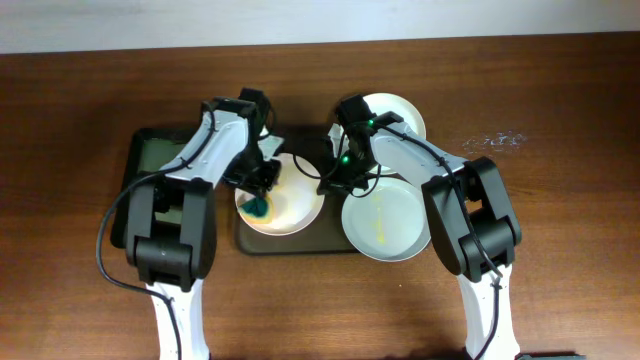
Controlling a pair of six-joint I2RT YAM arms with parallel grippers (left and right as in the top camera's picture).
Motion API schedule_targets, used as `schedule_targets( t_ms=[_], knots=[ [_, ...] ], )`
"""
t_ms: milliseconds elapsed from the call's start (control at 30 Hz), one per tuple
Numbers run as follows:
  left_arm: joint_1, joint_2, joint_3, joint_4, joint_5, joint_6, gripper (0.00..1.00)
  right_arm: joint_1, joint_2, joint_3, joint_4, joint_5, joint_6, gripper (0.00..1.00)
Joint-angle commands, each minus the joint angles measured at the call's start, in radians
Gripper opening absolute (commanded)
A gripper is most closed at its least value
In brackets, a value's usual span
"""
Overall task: Clean dirty plates on tray and stack at the side
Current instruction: 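Scrub the pink plate with the sponge in the left gripper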
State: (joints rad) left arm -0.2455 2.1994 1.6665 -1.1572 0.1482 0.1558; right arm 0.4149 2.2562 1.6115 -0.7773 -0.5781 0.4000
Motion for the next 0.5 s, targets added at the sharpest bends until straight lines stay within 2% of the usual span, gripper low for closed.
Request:
schedule_targets(
  t_ms=[0, 100, 167, 200, 267, 333, 400, 467],
  knots=[
    [-0.023, 0.017, -0.015, 0.072, 0.256, 0.092, 0.00, 0.008, 0.040, -0.032, 0.000, 0.035, 0.001, 0.04],
    [-0.003, 0.017, -0.015, 0.269, 0.197, -0.126, 0.00, 0.008, 0.040, -0.032, 0.000, 0.035, 0.001, 0.04],
    [0.003, 0.016, -0.007, 0.395, 0.019, -0.269, 0.00, 0.008, 0.040, -0.032, 0.000, 0.035, 0.001, 0.04],
    [0.002, 0.016, 0.005, 0.397, -0.085, -0.303, 0.00, 0.008, 0.040, -0.032, 0.000, 0.036, 0.001, 0.04],
    [0.000, 0.016, 0.061, 0.295, -0.462, -0.468, 0.00, 0.008, 0.040, -0.032, 0.000, 0.036, 0.001, 0.04],
    [0.000, 0.016, 0.087, 0.222, -0.562, -0.480, 0.00, 0.008, 0.040, -0.032, 0.000, 0.036, 0.001, 0.04],
    [0.000, 0.016, 0.089, 0.140, -0.499, -0.458, 0.00, 0.008, 0.040, -0.032, 0.005, 0.036, 0.001, 0.04],
    [0.000, 0.016, 0.089, 0.051, -0.243, -0.307, 0.00, 0.008, 0.040, -0.032, 0.005, 0.036, 0.001, 0.04]
  ],
)
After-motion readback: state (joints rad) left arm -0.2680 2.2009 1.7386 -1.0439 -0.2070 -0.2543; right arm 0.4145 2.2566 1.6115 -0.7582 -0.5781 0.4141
